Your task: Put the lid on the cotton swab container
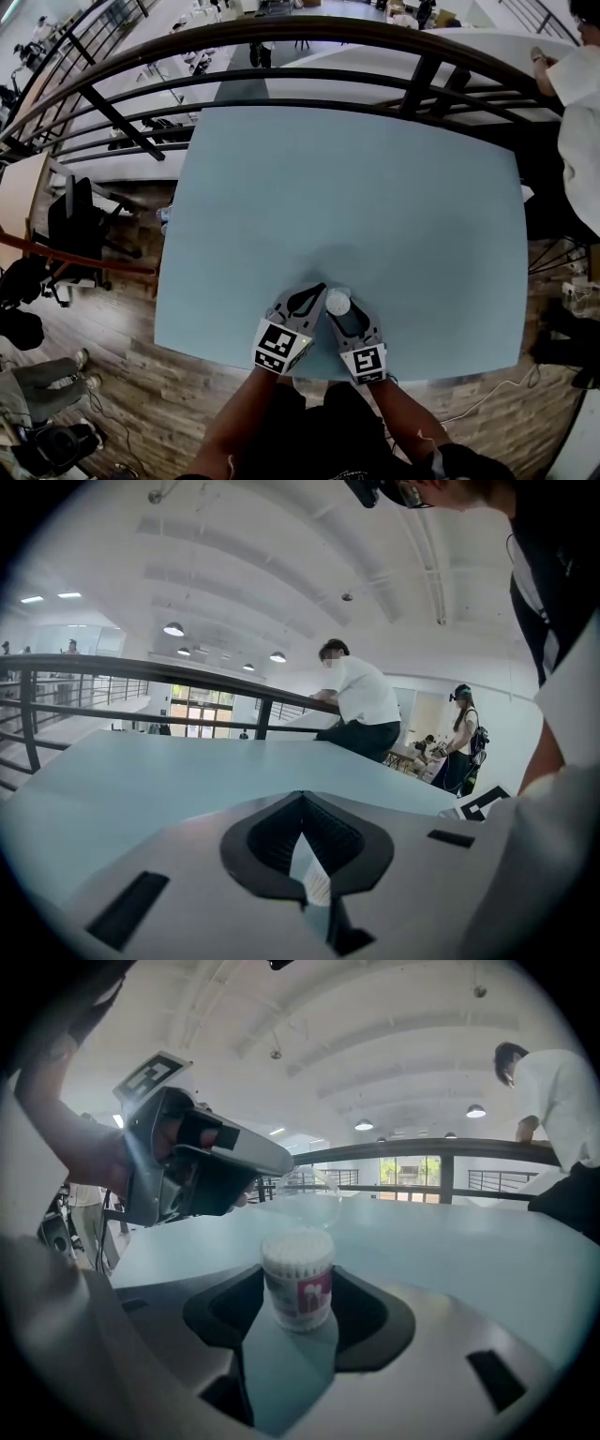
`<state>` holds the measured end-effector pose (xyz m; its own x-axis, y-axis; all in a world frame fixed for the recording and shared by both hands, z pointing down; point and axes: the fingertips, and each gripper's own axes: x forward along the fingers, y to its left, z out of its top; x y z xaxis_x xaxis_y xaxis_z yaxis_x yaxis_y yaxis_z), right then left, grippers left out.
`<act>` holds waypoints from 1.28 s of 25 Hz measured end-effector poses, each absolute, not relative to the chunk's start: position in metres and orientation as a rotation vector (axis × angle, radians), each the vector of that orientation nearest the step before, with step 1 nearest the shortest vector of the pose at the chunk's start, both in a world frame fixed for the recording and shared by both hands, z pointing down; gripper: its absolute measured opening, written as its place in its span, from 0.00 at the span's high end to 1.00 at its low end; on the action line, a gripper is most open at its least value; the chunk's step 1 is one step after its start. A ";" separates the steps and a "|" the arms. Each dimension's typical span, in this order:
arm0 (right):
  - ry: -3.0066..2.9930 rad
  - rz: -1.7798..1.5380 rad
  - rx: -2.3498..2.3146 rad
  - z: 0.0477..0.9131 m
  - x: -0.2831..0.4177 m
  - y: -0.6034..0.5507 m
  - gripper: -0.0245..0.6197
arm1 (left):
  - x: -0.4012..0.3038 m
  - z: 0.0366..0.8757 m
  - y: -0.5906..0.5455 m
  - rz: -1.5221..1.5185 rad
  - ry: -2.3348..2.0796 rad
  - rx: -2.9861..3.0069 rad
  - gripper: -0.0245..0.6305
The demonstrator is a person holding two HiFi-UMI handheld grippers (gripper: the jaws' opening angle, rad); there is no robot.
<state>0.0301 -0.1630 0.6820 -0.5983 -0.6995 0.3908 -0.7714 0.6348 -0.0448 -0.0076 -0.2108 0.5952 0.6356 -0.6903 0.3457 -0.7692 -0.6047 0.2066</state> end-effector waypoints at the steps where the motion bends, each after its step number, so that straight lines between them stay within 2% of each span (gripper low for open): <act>1: -2.523 0.311 1.176 0.682 0.029 -0.163 0.60 | -0.005 0.595 -0.211 0.348 -1.159 2.525 0.95; 28: -2.505 0.391 1.198 0.685 0.030 -0.163 0.60 | 0.029 0.618 -0.169 0.372 -0.961 2.516 0.95; 32: -2.466 0.306 1.147 0.689 0.035 -0.164 0.60 | 0.033 0.628 -0.167 0.413 -0.952 2.511 0.95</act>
<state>0.0354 -0.1638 0.6888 -0.5819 -0.6806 0.4452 -0.7688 0.6388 -0.0284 0.0334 -0.1675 0.6284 0.7210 -0.5566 0.4128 -0.6818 -0.6762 0.2791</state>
